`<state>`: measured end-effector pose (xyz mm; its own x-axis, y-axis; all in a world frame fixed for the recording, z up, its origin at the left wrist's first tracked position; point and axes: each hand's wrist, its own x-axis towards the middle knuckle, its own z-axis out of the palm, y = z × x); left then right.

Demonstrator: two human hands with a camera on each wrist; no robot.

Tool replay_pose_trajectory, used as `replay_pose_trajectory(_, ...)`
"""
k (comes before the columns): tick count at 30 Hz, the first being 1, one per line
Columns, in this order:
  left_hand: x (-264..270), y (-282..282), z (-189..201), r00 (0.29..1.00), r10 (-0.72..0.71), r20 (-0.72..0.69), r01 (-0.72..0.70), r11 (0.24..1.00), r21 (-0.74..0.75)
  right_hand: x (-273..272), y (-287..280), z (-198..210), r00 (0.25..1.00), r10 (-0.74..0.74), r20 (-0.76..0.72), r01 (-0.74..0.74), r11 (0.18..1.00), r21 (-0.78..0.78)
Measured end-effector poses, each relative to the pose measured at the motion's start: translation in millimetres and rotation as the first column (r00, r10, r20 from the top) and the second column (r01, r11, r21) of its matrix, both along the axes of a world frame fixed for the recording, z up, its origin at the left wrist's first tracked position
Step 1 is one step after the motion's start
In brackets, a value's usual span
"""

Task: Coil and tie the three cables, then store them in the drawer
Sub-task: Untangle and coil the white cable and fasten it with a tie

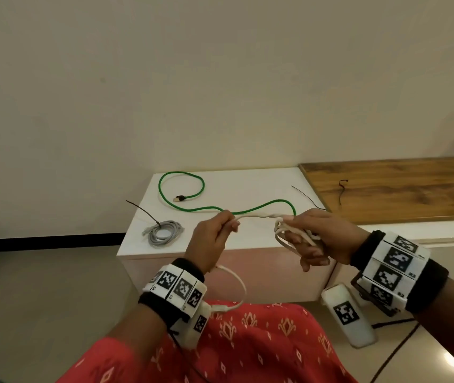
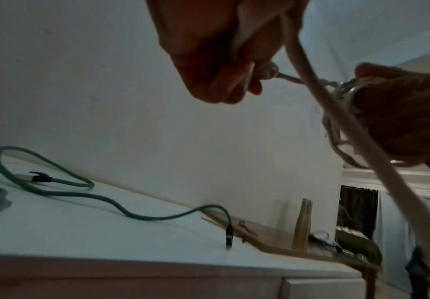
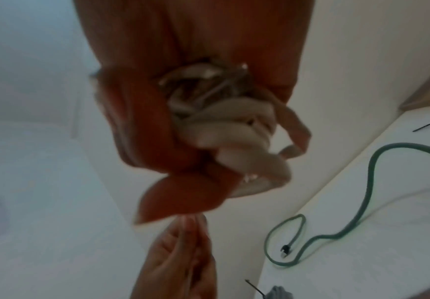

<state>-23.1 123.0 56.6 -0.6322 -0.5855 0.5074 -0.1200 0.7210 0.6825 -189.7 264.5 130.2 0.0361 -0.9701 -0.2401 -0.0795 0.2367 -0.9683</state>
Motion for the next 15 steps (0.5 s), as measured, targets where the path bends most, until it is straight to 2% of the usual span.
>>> replay_pose_trajectory(2,1.0,9.5,-4.5,0.994,-0.065,0.092,0.063,0.998,0.026,-2.7,0.4,3.8,0.994,-0.02,0.11,0.019,1.0,0.008)
replay_pose_trajectory(5,-1.9,20.7,-9.4,0.98,-0.087,0.179,0.089,0.996,-0.004,-3.9,0.4,7.0,0.967,-0.058,0.249,0.057,0.998,0.009)
replay_pose_trajectory(8,-6.9,26.0,-10.4,0.943,-0.019,0.332,0.086,0.978,-0.189,-4.3,0.2,11.8,0.917,-0.08,0.39,0.093,0.996,-0.015)
replay_pose_trajectory(10,-6.9,28.2,-13.6,0.884,0.062,0.463,0.081,0.956,-0.282,-7.4,-0.3,16.2,0.873,-0.11,0.474,0.14,0.99,-0.03)
replay_pose_trajectory(12,-3.3,28.0,-20.9,0.817,0.115,0.565,0.084,0.946,-0.315,-13.7,0.0,20.8,0.805,-0.171,0.568,0.24,0.97,-0.048)
replay_pose_trajectory(13,-0.6,27.8,-25.0,0.81,0.109,0.576,0.071,0.957,-0.282,-17.3,0.4,22.5,0.757,-0.201,0.622,0.297,0.953,-0.054)
replay_pose_trajectory(15,3.5,31.3,-28.8,0.845,0.067,0.531,0.042,0.981,-0.19,-22.8,0.8,23.5,0.634,-0.236,0.736,0.405,0.912,-0.056)
